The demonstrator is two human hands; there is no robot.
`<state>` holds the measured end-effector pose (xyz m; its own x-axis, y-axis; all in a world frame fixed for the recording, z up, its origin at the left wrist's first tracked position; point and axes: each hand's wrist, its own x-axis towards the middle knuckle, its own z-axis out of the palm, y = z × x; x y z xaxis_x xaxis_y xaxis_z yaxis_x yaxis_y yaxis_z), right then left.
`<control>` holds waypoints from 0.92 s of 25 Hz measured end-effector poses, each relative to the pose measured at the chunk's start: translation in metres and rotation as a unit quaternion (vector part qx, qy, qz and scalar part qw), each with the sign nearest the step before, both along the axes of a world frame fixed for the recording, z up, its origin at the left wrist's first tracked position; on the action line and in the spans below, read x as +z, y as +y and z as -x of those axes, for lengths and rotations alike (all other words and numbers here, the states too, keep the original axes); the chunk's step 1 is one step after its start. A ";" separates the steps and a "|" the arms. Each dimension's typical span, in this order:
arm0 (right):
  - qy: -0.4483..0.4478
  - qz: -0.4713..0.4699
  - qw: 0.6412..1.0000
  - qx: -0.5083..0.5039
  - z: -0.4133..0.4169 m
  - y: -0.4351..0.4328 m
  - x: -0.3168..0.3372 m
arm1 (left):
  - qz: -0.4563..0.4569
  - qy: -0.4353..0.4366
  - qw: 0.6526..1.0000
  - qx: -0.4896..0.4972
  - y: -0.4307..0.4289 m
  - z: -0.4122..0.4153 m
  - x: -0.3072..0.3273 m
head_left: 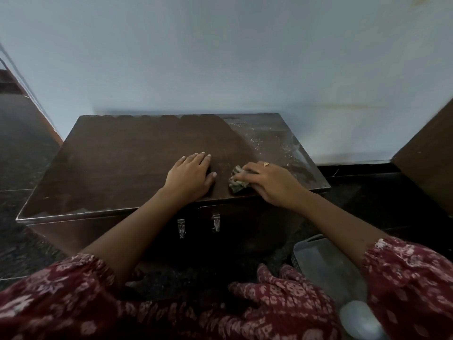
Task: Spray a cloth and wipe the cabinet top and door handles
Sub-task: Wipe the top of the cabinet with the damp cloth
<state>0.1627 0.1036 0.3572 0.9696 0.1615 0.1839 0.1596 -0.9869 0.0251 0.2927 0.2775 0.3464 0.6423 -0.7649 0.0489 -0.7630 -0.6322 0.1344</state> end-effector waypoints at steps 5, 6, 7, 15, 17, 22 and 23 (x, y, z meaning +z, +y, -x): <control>0.011 -0.001 1.000 0.018 0.021 -0.018 0.001 | -0.007 0.027 0.999 0.021 -0.015 0.004 -0.001; 0.006 0.001 1.000 0.016 0.018 -0.022 0.001 | -0.003 0.028 0.999 0.024 -0.019 0.004 -0.003; 0.001 0.002 1.000 0.010 0.013 -0.026 -0.001 | 0.002 0.030 0.999 0.028 -0.023 0.004 -0.004; -0.010 0.010 0.998 -0.064 -0.097 -0.069 -0.007 | -0.008 -0.025 0.997 0.072 -0.058 0.002 -0.008; -0.016 0.016 0.996 -0.081 -0.131 -0.078 -0.009 | -0.015 -0.032 0.998 0.061 -0.059 0.001 -0.013; -0.013 0.012 0.989 -0.149 -0.201 -0.097 -0.008 | 0.003 -0.020 0.999 0.042 -0.060 -0.006 -0.016; -0.011 0.011 0.986 -0.168 -0.208 -0.101 -0.008 | 0.005 -0.018 0.999 0.041 -0.060 -0.006 -0.017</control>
